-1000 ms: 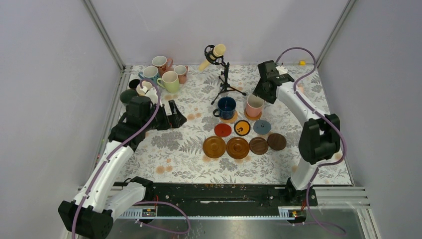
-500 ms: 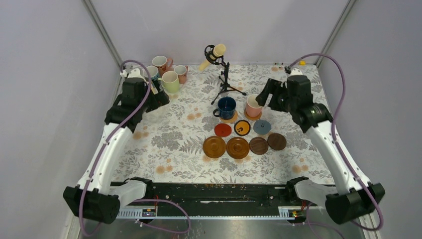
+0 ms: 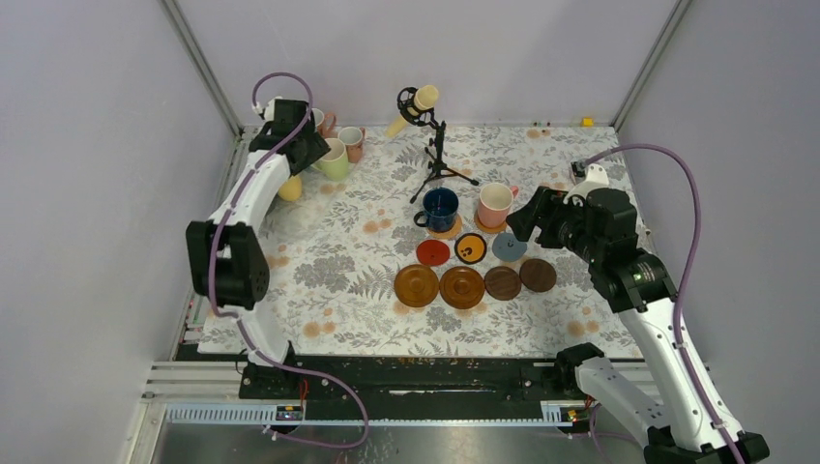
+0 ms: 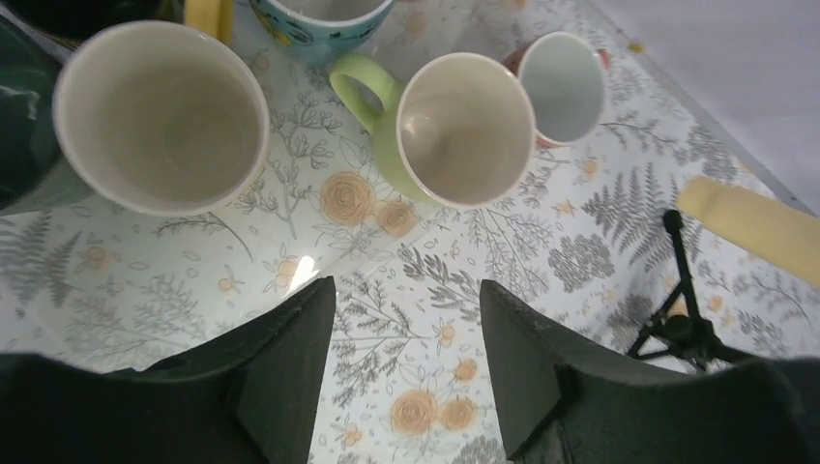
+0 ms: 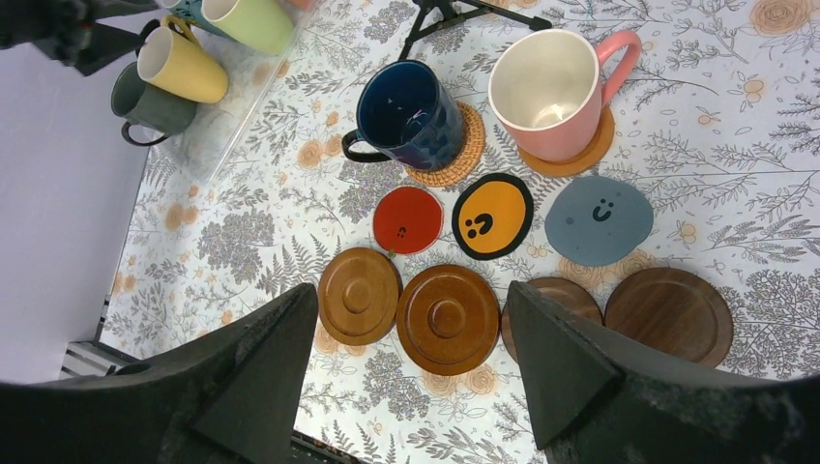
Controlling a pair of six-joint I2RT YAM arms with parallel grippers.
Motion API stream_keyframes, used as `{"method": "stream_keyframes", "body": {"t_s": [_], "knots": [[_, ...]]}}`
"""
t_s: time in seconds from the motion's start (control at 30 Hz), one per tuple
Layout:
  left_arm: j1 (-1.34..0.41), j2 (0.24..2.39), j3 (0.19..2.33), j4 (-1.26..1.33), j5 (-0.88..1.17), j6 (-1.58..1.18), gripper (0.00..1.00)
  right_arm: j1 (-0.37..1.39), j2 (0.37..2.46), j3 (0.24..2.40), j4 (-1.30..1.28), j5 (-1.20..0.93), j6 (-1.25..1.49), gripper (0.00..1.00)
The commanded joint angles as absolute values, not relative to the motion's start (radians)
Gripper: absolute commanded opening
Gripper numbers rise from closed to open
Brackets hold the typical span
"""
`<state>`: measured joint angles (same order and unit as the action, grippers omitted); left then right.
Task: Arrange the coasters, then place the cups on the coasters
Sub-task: Place the cup on the coaster, then pick up the cup at the center of the board.
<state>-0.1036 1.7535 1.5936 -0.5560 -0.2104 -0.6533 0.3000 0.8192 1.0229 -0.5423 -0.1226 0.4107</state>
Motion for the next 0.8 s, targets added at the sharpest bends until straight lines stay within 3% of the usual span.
{"method": "stream_keyframes", "body": {"t_s": [0.0,0.77], "knots": [[-0.096,1.847,1.682,-0.51,-0.223,-0.748,0.57,0.302,0.813,1.046,-0.561,-0.139,0.37,0.79],[-0.074,2.081,1.8,-0.457,-0.219,-0.821,0.51,0.303,0.851,1.086,-0.563,-0.136,0.382,0.78]]}}
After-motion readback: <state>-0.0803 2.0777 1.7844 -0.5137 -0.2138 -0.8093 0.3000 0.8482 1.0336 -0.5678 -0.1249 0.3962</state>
